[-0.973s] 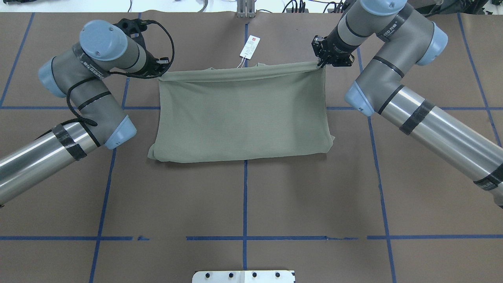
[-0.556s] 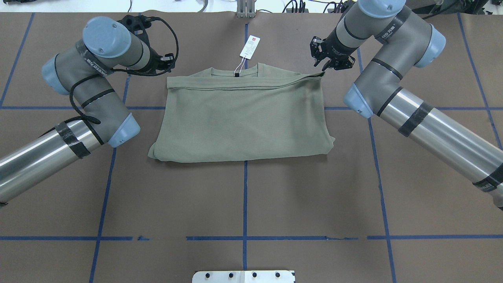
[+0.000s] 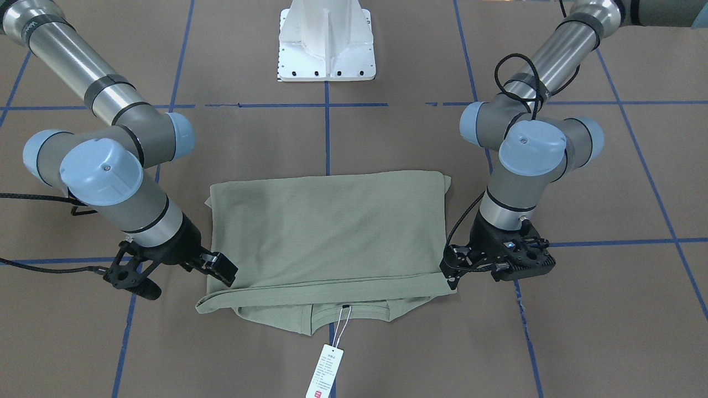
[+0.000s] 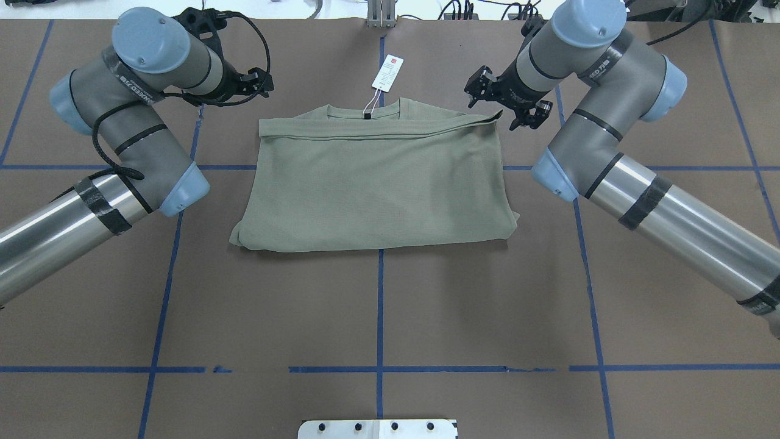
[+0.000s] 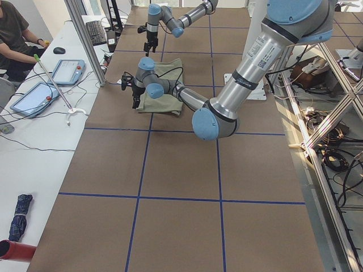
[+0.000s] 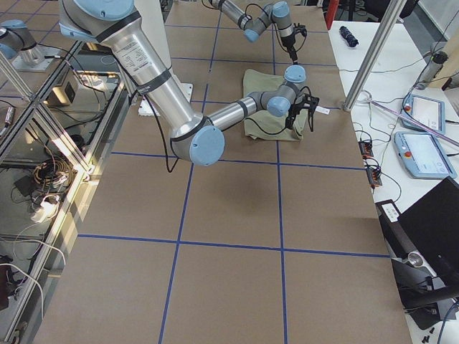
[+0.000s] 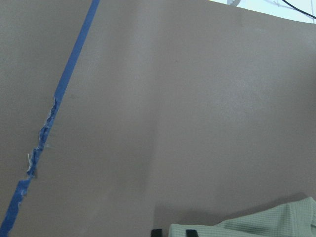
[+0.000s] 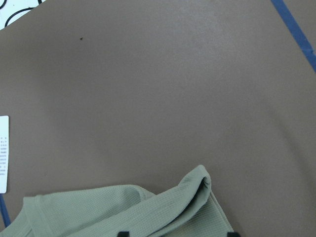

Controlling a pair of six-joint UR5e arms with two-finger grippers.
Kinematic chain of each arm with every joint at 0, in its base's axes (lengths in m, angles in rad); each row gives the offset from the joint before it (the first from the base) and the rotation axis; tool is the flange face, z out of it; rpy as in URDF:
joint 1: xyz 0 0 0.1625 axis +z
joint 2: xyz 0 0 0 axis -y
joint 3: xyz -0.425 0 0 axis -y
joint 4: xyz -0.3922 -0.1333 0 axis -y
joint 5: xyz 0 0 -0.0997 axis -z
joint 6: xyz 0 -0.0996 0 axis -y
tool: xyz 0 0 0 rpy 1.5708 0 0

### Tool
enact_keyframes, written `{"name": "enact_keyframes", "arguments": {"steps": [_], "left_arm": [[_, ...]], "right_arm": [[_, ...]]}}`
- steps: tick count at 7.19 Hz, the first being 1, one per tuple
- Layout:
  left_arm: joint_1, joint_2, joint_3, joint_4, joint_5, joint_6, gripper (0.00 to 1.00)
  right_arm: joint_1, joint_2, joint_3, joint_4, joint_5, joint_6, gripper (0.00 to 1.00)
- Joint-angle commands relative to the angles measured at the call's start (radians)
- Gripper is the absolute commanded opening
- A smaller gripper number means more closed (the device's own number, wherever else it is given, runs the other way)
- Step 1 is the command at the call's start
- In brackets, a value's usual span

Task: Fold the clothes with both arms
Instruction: 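Open both grippers to release the hem over the collar and raise them, then move the right gripper to the folded shirt's corner nearest it and grasp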

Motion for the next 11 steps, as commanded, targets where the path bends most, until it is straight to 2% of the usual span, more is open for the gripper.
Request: {"name": "enact_keyframes", "arguments": {"steps": [1,3,8,9,10,11], "left_arm": [[-0.008,0.027,-0.064,0.003,-0.021,0.009,0.99],[-0.008,0.054,-0.106,0.003,-0.022,0.009,0.99],[-0.006,0.055,-0.109,0.003,-0.024,0.007,0.99],[-0.006,0.055,-0.109,0.002,-0.024,0.007,0.99],[-0.006,0.055,-0.109,0.002,-0.022,0.007,0.99],[-0.005,0.054,-0.109,0.002,-0.022,0.006,0.99]], "right_arm": [[-0.086,-0.152,0.197,-0.001,-0.008,0.053,1.0],[-0.122,-0.228,0.256,-0.006,-0.01,0.061,1.0],[-0.177,-0.269,0.259,-0.007,-0.008,0.063,1.0],[-0.183,-0.269,0.265,-0.007,-0.008,0.063,0.82],[-0.183,-0.272,0.274,-0.009,-0.004,0.063,0.28],[-0.183,-0.287,0.274,-0.007,0.002,0.063,0.0]]}}
